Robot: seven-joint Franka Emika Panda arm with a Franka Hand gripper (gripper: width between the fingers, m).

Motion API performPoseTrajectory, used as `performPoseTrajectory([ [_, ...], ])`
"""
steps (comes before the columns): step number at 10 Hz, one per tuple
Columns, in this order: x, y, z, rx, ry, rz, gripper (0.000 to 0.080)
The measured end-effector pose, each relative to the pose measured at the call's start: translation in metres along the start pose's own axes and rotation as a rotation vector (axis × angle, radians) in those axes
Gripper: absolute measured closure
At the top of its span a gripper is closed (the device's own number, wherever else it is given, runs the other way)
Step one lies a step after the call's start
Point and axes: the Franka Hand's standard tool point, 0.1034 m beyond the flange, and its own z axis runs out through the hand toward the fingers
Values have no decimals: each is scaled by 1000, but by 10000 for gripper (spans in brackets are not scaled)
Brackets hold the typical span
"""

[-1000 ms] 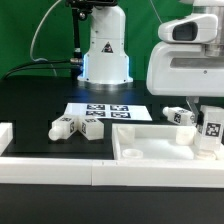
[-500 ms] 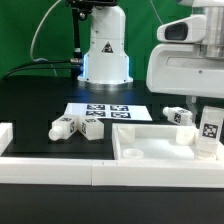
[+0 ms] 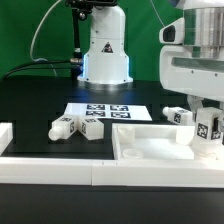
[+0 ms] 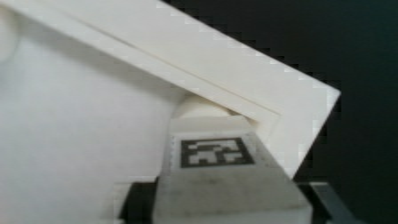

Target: Assemble one leg

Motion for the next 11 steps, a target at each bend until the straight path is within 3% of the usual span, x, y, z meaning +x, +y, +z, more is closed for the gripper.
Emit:
performPoseTrajectory([
  [4, 1, 0, 0, 9, -20, 132, 512],
  [5, 1, 0, 0, 9, -20, 104, 420],
  [6, 1, 0, 1, 9, -20, 103, 271],
  [7, 1, 0, 0, 3, -6, -3, 271],
  [8, -1, -1, -2, -6, 15, -248, 187],
  [9, 0, -1, -4, -6, 18, -428, 161],
  [11, 0, -2, -5, -19, 32, -711, 151],
])
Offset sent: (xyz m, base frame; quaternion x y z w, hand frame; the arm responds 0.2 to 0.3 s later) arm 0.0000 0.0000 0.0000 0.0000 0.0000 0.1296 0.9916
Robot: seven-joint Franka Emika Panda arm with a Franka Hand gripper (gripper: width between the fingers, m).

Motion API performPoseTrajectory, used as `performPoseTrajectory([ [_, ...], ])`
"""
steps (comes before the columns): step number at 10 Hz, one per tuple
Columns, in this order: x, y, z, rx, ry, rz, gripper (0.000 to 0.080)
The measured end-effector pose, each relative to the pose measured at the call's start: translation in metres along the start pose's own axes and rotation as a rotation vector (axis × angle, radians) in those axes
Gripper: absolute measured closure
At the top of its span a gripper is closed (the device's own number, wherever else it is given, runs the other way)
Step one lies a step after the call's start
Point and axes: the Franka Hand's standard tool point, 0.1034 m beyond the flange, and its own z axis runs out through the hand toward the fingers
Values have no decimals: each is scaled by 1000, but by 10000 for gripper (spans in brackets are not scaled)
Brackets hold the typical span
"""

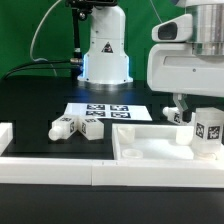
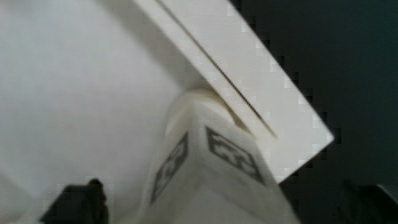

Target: Assemble one leg

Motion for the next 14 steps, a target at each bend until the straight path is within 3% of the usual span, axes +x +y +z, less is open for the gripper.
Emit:
performPoseTrajectory([
  [3, 1, 2, 0, -3, 1, -189, 151],
  [4, 1, 1, 0, -13, 5, -290, 151],
  [5, 0, -5, -1, -47, 30, -538, 151],
  [7, 0, -5, 0, -41, 29, -506, 151],
  [9, 0, -5, 0, -40, 30, -461, 418],
  [10, 0, -4, 0, -40, 31, -397, 513],
  [14, 3, -1, 1, -34, 63, 22, 513],
])
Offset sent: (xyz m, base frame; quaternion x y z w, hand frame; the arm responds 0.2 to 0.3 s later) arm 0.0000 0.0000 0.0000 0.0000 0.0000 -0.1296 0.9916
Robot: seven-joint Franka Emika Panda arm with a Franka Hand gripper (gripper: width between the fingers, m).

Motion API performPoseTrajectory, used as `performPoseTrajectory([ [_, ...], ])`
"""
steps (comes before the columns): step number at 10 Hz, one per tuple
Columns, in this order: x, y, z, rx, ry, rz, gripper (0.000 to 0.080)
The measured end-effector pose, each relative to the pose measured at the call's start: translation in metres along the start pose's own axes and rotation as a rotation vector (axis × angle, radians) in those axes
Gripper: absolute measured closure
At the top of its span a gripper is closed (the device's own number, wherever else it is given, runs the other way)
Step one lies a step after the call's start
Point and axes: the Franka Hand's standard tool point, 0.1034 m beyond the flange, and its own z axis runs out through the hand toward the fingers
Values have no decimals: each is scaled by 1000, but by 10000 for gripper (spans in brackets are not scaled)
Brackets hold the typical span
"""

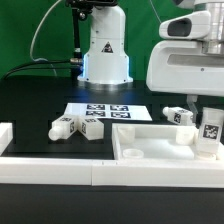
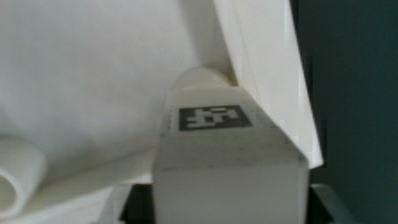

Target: Assemble one leg

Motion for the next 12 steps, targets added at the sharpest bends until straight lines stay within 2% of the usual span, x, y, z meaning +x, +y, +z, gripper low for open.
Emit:
performPoseTrajectory([
  [2, 2, 3, 1, 3, -4, 227, 513],
  [5, 3, 9, 2, 30, -49, 632, 512],
  [6, 3, 12, 2, 49, -68, 745, 512],
  [9, 2, 13, 2, 52, -74, 810, 512],
  [10, 2, 13, 3, 52, -74, 807, 351],
  [11, 1, 11, 2, 53, -69, 726, 351],
  [12, -1, 4, -1, 62, -60, 497, 203],
])
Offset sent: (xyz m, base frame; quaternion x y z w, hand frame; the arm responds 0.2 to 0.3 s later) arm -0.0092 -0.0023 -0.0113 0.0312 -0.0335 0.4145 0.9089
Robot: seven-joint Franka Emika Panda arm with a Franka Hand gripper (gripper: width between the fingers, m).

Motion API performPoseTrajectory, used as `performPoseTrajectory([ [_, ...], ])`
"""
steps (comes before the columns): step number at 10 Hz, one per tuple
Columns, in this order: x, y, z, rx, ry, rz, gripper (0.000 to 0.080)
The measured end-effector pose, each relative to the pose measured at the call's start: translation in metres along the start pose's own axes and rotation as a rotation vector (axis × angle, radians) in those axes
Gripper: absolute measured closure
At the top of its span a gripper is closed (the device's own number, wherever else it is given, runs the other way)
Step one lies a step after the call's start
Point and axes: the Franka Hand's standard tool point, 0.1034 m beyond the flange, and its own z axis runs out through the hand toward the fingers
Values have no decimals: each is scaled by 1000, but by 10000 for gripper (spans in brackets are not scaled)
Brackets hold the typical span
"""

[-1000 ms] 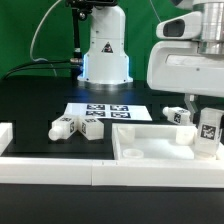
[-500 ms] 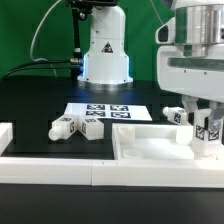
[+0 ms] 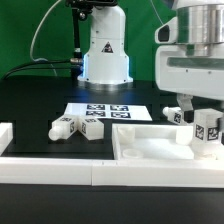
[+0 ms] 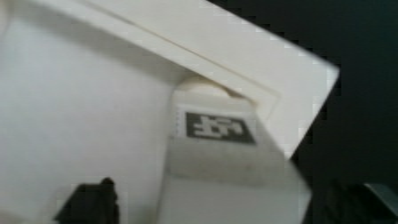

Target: Assemble one leg

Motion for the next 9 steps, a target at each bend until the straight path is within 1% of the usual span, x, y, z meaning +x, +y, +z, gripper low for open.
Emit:
performPoseTrajectory([
  [1, -7, -4, -2, 7, -7, -189, 166],
  [2, -10, -5, -3, 14, -4, -285, 166],
  [3, -11, -3, -6, 24, 9, -328, 153],
  [5, -10, -2, -5, 21, 10, -459, 150],
  [6, -10, -2, -5, 16, 17, -578, 150],
  [7, -12, -5, -5, -5, 43, -825, 150],
  [8, -12, -5, -4, -12, 46, -939, 150],
  [9, -11, -5, -4, -12, 46, -957, 150],
])
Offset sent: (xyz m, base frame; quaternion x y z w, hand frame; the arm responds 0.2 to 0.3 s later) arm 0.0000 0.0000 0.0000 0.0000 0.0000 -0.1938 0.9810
